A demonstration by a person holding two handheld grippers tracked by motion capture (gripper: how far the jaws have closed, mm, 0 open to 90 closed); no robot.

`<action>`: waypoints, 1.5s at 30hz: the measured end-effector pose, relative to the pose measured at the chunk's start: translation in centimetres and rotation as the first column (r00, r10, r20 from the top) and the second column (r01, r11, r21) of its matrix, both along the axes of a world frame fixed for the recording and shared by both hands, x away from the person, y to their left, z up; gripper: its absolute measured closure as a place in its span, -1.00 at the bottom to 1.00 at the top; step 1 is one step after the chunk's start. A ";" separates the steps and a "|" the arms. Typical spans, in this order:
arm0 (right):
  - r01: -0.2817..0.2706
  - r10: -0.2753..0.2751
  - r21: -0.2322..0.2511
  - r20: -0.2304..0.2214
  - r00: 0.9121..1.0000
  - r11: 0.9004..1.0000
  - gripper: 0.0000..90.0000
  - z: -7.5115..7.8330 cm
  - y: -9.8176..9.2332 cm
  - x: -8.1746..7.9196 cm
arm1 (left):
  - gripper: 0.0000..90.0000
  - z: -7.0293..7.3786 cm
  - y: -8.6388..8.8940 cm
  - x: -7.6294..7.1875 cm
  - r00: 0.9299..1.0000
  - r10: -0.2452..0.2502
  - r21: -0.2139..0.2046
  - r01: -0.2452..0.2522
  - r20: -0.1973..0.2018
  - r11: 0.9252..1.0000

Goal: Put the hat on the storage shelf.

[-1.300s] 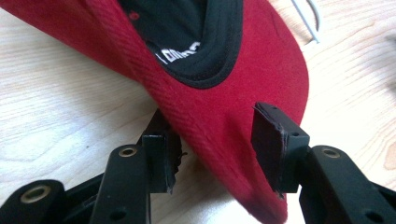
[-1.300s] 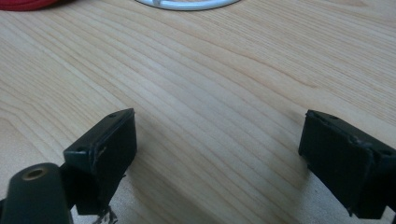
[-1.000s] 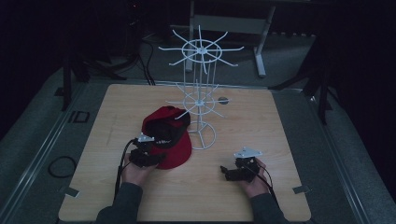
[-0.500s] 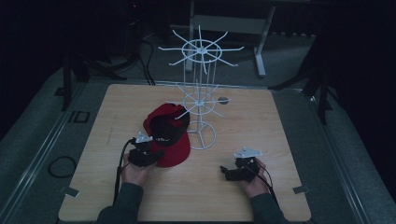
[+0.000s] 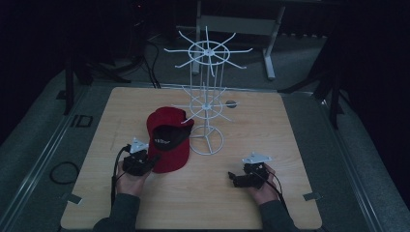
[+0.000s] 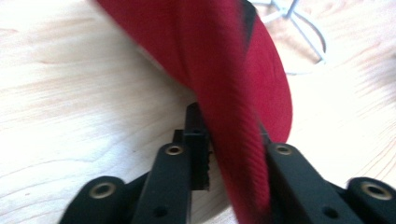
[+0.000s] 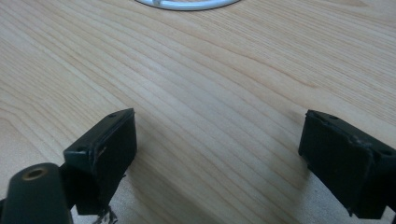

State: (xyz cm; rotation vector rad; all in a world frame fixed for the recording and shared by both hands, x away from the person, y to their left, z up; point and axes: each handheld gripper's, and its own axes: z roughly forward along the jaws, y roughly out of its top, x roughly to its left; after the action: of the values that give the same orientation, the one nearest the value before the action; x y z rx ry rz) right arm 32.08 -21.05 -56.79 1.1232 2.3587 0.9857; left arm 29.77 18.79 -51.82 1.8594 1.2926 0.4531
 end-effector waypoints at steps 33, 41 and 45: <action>-0.001 0.001 0.000 0.001 1.000 1.000 -0.75 0.0 0.0 0.0 | 0.91 1.9 2.8 -0.3 0.990 0.105 -0.057 -0.100 0.090 0.993; -0.001 0.001 0.000 0.001 1.000 1.000 -0.75 0.0 0.0 0.0 | 0.91 2.6 3.6 -0.3 0.986 0.129 -0.065 -0.122 0.106 0.990; 0.000 0.000 0.000 0.000 1.000 1.000 -0.75 0.0 0.0 0.0 | 0.91 2.9 3.8 -0.3 0.983 0.142 -0.071 -0.134 0.117 0.988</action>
State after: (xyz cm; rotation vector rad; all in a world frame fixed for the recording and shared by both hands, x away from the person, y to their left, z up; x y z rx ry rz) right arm 32.08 -21.06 -56.79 1.1227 2.3592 0.9854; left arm 29.44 22.63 -48.89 1.6699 1.3429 0.5834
